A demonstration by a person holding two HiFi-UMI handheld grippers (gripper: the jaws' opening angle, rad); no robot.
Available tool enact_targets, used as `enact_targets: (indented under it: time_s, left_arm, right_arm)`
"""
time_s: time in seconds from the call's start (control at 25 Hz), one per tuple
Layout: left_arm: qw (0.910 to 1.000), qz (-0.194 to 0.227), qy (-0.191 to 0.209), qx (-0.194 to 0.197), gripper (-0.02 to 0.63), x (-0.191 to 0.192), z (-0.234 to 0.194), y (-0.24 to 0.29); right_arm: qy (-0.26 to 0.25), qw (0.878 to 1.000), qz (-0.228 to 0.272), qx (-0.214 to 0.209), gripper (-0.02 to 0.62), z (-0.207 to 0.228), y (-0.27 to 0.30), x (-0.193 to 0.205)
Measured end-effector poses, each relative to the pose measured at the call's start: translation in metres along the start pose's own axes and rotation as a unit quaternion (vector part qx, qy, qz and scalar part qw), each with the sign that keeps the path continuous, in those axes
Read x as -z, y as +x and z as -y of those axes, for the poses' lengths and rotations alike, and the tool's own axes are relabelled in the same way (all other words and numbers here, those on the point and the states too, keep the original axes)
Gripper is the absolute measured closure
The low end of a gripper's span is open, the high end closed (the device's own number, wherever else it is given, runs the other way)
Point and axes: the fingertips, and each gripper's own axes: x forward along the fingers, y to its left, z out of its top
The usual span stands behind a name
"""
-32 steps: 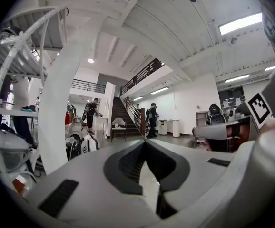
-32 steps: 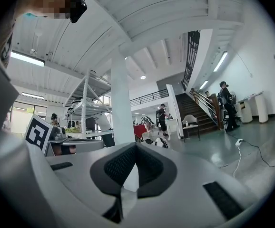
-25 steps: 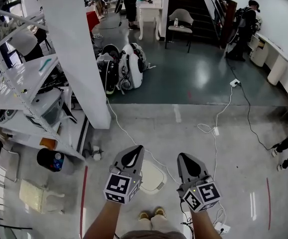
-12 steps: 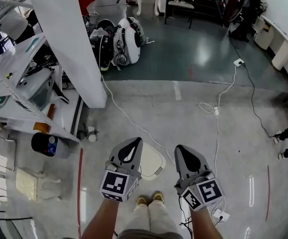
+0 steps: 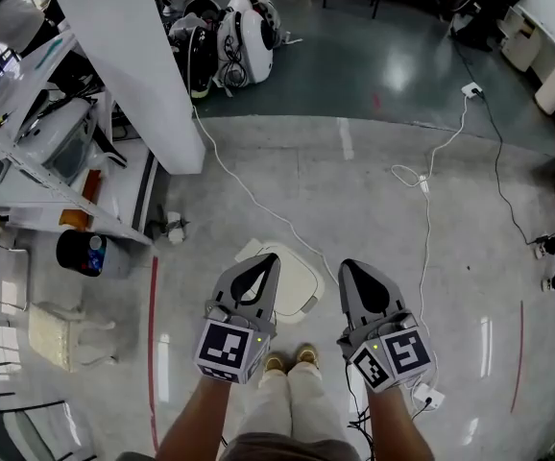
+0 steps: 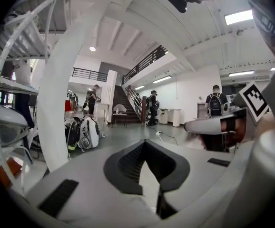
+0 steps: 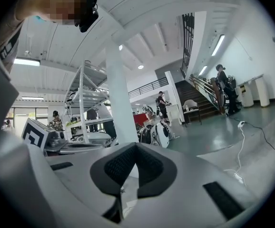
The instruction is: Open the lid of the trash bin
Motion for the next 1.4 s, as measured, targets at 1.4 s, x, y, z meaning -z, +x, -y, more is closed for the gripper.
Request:
enact_targets:
  time_s: [1.4]
  left_arm:
    - [0.9926, -0.111, -0.047, 0.017, 0.600, 0.164, 0.017, -0.003]
  right_arm:
    - [0.071, 0.892, -0.442, 0.064, 0.566, 0.078, 0.009, 0.492]
